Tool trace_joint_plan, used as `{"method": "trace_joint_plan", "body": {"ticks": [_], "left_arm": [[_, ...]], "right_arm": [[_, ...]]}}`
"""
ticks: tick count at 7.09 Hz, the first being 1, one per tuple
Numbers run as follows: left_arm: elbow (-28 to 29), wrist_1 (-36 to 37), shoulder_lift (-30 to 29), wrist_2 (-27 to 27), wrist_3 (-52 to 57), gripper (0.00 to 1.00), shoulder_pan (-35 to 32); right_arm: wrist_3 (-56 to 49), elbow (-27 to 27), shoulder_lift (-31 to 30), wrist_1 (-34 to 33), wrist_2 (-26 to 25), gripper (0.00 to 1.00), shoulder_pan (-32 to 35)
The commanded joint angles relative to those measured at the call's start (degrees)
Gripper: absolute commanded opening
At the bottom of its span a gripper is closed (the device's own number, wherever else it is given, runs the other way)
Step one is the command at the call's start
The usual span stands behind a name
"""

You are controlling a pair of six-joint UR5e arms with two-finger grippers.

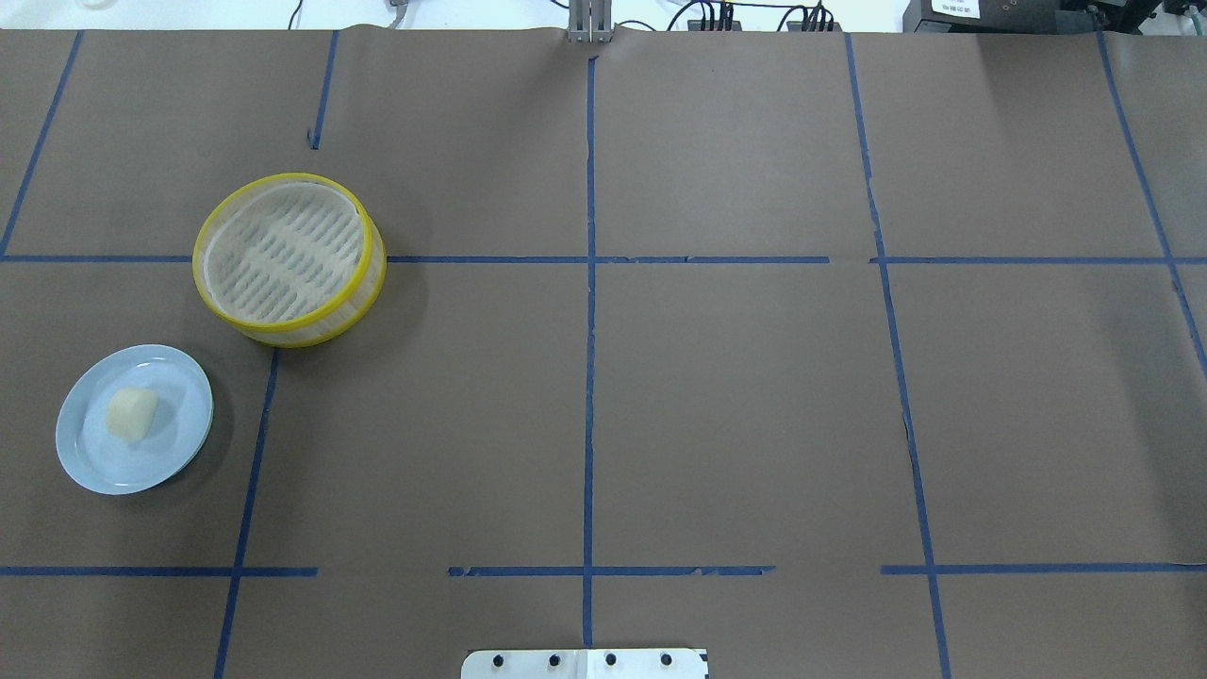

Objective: Place bun in steamer

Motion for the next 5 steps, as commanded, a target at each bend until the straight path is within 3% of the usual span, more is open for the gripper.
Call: {"method": "trace_joint_plan", "body": {"ticks": [1,4,5], "left_arm": [[0.3,-1.1,0.1,-0.7,0.2,1.00,-0.1],[0.1,-2.5,-0.5,-0.5,0.3,1.00,0.2],[0.7,-7.7,-0.4,-0.6,0.1,1.00,0.5]], "right_arm": [[0.0,0.0,0.0,0.0,0.0,1.00,0.0],[0.0,0.0,0.0,0.0,0.0,1.00,0.0],[0.0,0.0,0.0,0.0,0.0,1.00,0.0]]}}
